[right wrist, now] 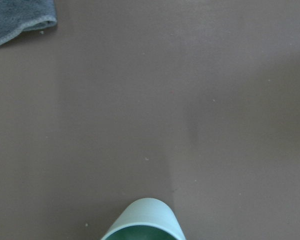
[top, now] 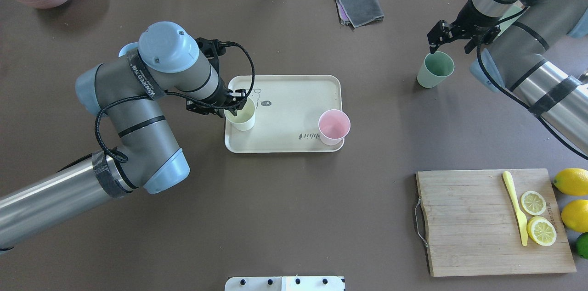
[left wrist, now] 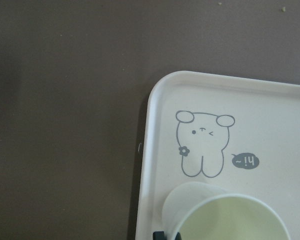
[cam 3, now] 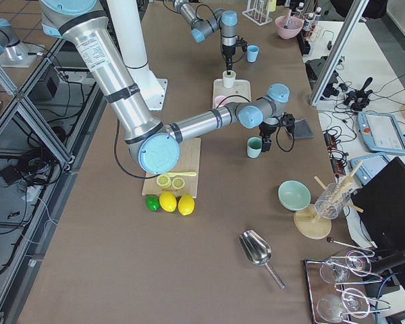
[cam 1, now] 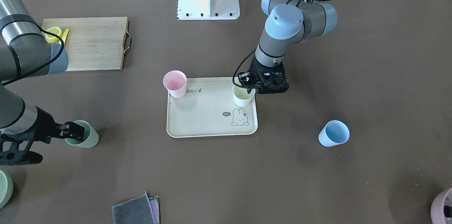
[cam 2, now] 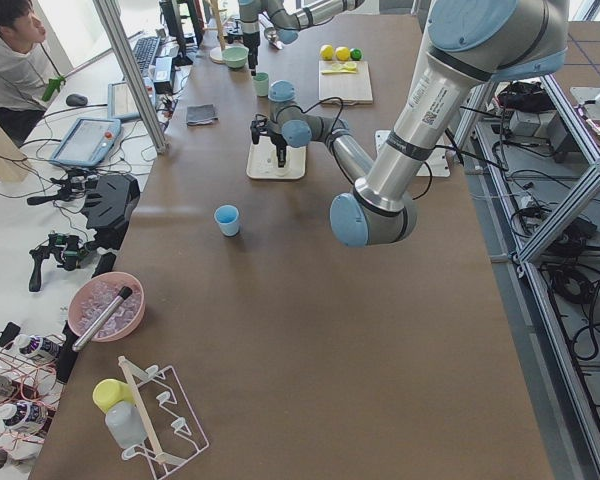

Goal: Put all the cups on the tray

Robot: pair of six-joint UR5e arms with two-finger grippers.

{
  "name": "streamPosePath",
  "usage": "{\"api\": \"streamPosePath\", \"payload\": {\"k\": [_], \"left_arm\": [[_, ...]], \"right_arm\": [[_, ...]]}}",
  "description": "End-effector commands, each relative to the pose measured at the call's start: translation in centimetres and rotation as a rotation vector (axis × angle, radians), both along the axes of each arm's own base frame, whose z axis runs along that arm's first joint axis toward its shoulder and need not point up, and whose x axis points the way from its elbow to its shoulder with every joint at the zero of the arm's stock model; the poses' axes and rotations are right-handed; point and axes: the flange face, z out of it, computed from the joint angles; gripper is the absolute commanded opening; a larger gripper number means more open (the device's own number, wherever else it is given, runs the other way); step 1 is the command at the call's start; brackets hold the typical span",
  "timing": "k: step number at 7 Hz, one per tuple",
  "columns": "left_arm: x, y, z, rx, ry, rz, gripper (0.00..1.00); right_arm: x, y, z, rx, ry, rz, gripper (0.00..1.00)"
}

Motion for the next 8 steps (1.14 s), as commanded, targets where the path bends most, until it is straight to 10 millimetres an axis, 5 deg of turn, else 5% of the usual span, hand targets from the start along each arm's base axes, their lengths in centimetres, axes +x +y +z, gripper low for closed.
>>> {"api": "streamPosePath", "payload": {"k": [1,3,4,6,8], "left_arm": [[0.1,0.0,-0.3,0.002,0.003,0.000,0.88],[0.0,0.0,-0.5,0.001,0.004,0.001,0.97],[-0.5,-0.4,-0.5,0.003,0.004,-0.003,0.97],[-6.6,-4.9,-0.3,0.075,0.003,-0.010,0.97],[-17.3,-10.9,7.0,0.221,-0.104,0.084,0.97]], "right_arm": [[-0.1,0.5,2.6,-0.026,0.022,-0.012,0.87],[-0.9,2.5,3.6,-0.031,0.015,-0.037,0.49],[-1.4,2.8,3.1,-0.026,-0.009,-0.057,0.00],[-2.1,2.7,2.5,-0.024,-0.017,-0.066,0.00],[-3.4,1.7,-2.1,-0.036,-0.081,-0.083,0.00]]}}
